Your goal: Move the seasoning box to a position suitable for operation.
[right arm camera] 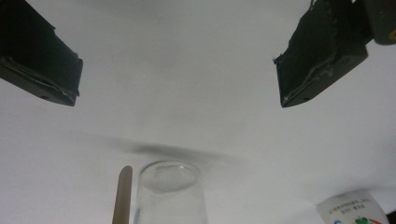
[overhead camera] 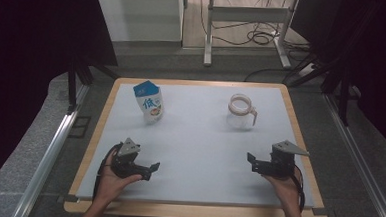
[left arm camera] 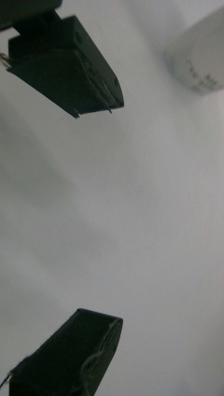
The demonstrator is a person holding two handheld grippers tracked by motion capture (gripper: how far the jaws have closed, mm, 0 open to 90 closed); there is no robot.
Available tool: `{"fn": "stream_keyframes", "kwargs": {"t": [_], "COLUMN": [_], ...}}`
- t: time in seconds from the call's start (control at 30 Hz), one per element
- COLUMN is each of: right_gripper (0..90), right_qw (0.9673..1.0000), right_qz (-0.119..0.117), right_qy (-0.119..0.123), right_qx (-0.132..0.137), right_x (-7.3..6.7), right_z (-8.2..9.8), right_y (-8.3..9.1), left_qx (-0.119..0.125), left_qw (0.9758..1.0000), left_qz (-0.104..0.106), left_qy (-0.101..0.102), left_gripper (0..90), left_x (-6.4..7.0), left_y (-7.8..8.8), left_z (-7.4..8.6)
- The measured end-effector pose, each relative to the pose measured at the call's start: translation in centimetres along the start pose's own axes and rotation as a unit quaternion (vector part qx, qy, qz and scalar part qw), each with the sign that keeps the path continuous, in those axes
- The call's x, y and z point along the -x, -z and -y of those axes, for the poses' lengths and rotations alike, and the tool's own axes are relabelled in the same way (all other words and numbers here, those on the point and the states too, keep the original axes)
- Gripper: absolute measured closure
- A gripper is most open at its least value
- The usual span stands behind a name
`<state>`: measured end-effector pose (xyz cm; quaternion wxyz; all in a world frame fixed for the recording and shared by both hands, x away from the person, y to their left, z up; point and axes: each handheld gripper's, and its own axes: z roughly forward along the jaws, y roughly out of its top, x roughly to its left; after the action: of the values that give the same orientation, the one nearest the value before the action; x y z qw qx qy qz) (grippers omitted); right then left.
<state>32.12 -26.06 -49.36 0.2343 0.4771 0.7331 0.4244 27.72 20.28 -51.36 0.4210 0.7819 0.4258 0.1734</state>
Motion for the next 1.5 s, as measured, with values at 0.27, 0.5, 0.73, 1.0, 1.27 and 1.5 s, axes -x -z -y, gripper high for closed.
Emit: {"fn": "stream_keyframes", "kwargs": {"t": [0.27, 0.5, 0.73, 1.0, 1.27, 1.5], "right_gripper": [1.8, 1.9, 4.0, 5.1, 7.4, 7.4], "right_qw": [0.9997, 0.9985, 0.9992, 0.9998, 0.9999, 0.9995], "right_qz": [-0.007, -0.004, -0.023, -0.020, -0.012, -0.019], "right_qy": [0.022, 0.052, 0.029, 0.006, 0.004, 0.023], "right_qx": [0.003, -0.014, -0.017, 0.007, 0.006, 0.000], "right_x": [-1.5, -1.5, -0.2, 1.5, 1.6, -0.2], "right_z": [-0.4, 0.8, 1.7, 1.4, 1.0, -0.7], "right_y": [-0.6, -0.1, 0.8, 1.5, 1.2, 0.5], "left_qx": [0.033, -0.013, -0.019, -0.012, -0.026, -0.021], "left_qw": [0.9987, 0.9998, 0.9997, 0.9998, 0.9995, 0.9996], "left_qz": [0.000, 0.003, 0.003, 0.004, -0.005, -0.004], "left_qy": [0.040, 0.014, 0.015, 0.012, 0.015, 0.017], "left_gripper": [10.6, 10.2, 9.4, 7.9, 11.0, 13.5], "left_x": [-1.1, -0.5, -0.7, -0.5, -0.8, -1.5], "left_y": [-0.9, -1.3, -0.2, -0.4, 0.1, 1.0], "left_z": [-1.2, -3.1, -0.9, -0.8, 0.2, -0.1]}}
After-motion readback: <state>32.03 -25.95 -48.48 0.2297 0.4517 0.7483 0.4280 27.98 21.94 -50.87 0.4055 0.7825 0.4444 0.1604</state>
